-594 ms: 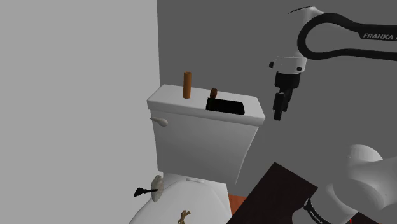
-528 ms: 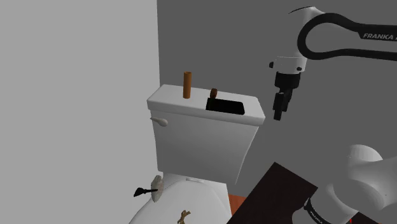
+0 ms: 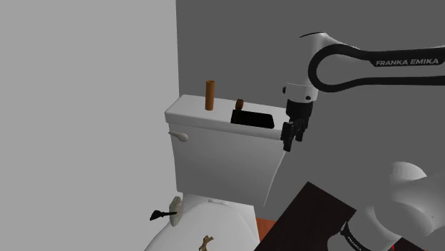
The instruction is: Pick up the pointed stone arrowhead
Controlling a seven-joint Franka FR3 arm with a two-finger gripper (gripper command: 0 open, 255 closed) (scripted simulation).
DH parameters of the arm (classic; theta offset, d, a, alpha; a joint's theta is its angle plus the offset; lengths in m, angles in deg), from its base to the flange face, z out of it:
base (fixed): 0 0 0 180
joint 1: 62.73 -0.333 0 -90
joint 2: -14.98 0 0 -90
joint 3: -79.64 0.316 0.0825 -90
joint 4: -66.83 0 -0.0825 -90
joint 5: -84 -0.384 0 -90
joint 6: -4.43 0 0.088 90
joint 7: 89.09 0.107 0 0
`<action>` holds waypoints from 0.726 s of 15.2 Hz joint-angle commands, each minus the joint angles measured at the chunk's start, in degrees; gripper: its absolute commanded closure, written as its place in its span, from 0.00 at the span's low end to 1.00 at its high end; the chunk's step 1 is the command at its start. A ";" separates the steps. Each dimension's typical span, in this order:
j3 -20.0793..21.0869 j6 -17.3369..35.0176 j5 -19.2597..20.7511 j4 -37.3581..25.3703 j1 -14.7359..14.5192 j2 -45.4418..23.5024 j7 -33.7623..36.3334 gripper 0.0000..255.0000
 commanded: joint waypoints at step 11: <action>10.26 22.56 -7.03 1.06 -1.27 -19.18 15.73 0.00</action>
